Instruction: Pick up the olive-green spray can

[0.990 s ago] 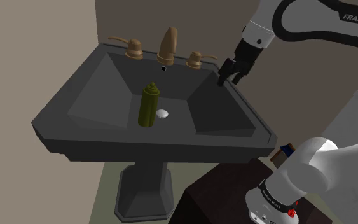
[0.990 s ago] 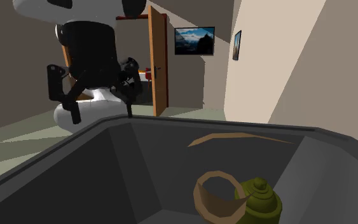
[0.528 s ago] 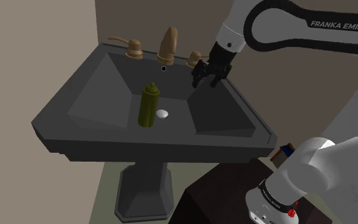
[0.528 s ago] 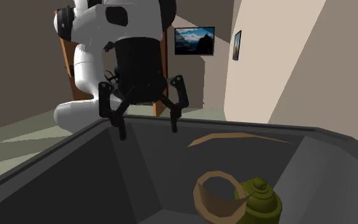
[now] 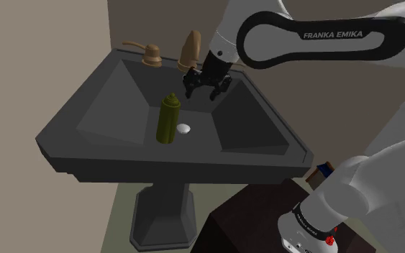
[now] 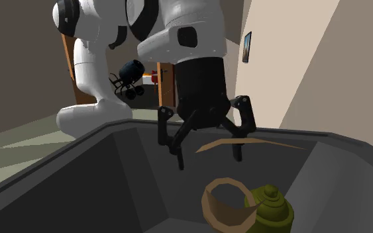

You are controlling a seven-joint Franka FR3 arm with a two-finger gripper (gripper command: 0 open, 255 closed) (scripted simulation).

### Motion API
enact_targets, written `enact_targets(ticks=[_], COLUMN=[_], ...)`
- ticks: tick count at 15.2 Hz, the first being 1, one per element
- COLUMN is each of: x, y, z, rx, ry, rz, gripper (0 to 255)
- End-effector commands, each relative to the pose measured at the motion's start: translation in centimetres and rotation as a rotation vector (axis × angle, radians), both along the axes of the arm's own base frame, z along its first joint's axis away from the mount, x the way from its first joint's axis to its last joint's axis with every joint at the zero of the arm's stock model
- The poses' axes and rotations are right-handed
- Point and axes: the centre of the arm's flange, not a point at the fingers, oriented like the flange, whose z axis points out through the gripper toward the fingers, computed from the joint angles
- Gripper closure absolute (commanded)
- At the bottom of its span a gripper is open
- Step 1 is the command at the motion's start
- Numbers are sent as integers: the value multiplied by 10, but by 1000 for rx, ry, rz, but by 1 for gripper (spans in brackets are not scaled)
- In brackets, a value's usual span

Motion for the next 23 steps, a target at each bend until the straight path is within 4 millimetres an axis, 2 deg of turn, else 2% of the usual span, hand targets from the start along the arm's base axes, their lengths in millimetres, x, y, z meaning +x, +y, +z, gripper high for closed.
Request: enact_targets(ticks=[1, 6, 13, 15, 16, 23], x=[16, 54, 54, 54, 54, 54], y=[22, 65, 65, 65, 66, 65], z=[-4, -15, -52, -55, -54, -54], rx=[13, 37, 37, 37, 37, 37], ry=[-14, -46, -46, -46, -46, -46], rz=[-30, -95, -95, -95, -95, -95], gripper=[0, 0, 0, 0, 255, 255])
